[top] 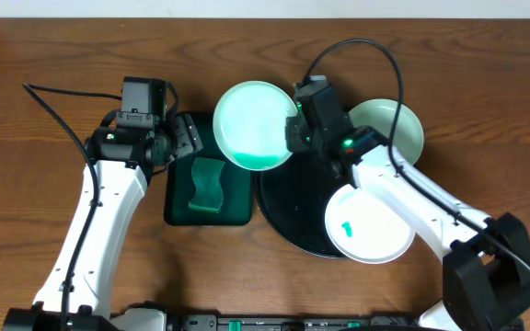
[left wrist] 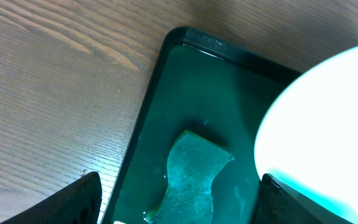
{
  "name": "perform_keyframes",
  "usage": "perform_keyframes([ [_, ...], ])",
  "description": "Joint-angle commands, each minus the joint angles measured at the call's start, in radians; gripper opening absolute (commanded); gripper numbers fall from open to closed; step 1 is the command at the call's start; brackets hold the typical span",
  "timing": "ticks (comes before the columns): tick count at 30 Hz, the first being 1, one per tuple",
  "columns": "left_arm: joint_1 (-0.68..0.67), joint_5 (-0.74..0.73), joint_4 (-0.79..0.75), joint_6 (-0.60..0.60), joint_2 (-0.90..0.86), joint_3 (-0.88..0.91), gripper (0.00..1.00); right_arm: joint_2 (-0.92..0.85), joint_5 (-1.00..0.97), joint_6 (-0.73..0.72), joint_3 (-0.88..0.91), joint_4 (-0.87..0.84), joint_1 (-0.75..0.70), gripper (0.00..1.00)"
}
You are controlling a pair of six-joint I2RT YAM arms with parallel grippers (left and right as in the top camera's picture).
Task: Clean dirty plates on tray and stack at the side
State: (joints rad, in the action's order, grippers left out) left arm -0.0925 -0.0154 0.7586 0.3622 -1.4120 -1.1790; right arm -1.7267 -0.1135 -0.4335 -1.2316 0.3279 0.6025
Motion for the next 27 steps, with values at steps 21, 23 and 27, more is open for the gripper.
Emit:
perform_keyframes([
  [21,0.003,0.017,0.003,-0.002,-0.001,-0.016,0.81,0.023,-0.598,0.631,-0.022,-0.464,0.291,0.01],
  [23,0.003,0.017,0.003,-0.002,-0.001,-0.016,0.8,0.023,-0.606,0.701,-0.022,-0.504,0.301,0.01],
  [27,0.003,0.017,0.003,-0.002,-0.001,-0.016,0.8,0.023,-0.624,0.801,-0.022,-0.575,0.312,0.01],
])
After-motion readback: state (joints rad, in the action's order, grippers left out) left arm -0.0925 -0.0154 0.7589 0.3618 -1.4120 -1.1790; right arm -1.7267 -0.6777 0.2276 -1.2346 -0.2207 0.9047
